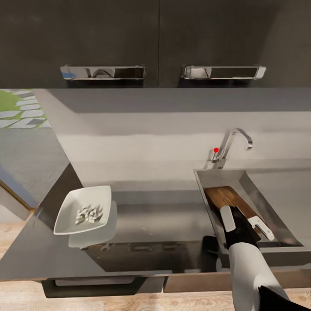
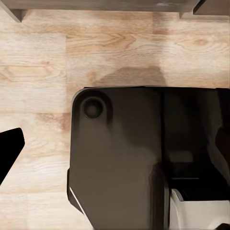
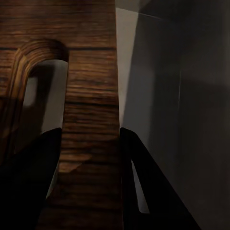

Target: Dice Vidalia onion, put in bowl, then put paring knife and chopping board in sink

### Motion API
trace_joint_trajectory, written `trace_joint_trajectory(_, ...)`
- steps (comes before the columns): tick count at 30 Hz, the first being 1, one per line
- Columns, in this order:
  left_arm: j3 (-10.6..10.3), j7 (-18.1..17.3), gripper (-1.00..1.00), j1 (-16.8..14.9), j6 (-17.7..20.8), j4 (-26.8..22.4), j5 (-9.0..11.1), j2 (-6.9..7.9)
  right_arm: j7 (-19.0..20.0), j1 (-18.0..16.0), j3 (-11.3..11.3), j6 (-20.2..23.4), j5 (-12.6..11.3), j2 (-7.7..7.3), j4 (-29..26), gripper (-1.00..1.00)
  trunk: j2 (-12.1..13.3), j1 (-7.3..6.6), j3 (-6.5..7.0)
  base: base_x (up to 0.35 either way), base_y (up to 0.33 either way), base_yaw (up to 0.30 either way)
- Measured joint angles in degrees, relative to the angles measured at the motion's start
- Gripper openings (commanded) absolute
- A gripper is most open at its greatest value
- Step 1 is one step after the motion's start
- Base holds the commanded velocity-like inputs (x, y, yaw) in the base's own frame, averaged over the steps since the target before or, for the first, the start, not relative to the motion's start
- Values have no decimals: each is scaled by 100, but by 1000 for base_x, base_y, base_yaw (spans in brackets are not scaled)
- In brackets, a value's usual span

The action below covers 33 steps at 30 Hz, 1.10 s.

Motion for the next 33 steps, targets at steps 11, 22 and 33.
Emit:
trace_joint_trajectory(11,0,0,100,0,-1,0,1,11,51,-2,-37,-10,11,1,-2,-100,-1,0,-70,0,-9,0)
trace_joint_trajectory(22,-1,0,100,0,-1,0,0,6,51,-1,-35,-17,10,6,-1,-100,-1,0,-72,0,0,0)
trace_joint_trajectory(33,0,0,100,0,-5,0,0,9,49,-2,-29,-184,3,8,-2,100,-1,0,-72,0,0,0)
